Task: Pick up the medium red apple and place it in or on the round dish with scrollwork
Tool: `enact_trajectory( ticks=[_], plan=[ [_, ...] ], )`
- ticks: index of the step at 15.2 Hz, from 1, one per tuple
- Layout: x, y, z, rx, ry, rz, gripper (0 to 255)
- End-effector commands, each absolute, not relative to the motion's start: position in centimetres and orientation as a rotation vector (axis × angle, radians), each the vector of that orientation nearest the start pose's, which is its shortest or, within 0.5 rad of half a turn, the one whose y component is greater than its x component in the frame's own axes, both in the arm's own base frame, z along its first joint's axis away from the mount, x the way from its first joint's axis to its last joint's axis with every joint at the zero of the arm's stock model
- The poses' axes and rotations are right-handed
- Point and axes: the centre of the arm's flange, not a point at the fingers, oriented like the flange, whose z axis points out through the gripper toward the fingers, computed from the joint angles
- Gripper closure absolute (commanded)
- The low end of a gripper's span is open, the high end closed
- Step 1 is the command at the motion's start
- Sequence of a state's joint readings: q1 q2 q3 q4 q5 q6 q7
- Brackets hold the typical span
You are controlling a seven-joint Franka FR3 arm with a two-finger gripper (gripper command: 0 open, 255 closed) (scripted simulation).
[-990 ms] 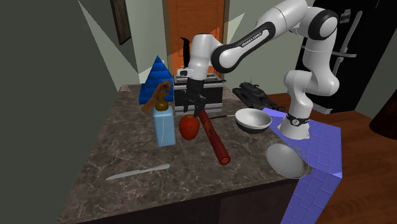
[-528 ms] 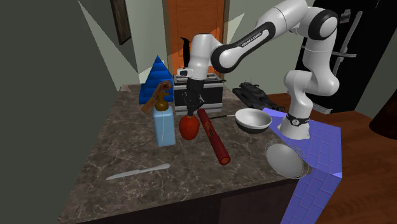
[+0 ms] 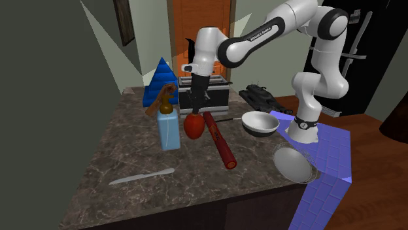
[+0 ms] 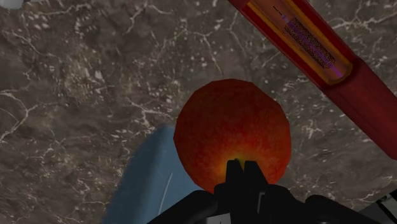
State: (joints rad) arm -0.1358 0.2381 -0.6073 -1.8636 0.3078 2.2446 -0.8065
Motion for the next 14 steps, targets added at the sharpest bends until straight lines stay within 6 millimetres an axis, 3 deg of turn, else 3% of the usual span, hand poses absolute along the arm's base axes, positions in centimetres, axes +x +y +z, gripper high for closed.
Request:
enact_trajectory(
  ticks=[1,14],
  plan=[
    [48.2,-40.1,44.0,-3.165,0.127,-0.357,255],
    [48.2,-40.1,50.9,-3.165,0.127,-0.357,255]
  ],
)
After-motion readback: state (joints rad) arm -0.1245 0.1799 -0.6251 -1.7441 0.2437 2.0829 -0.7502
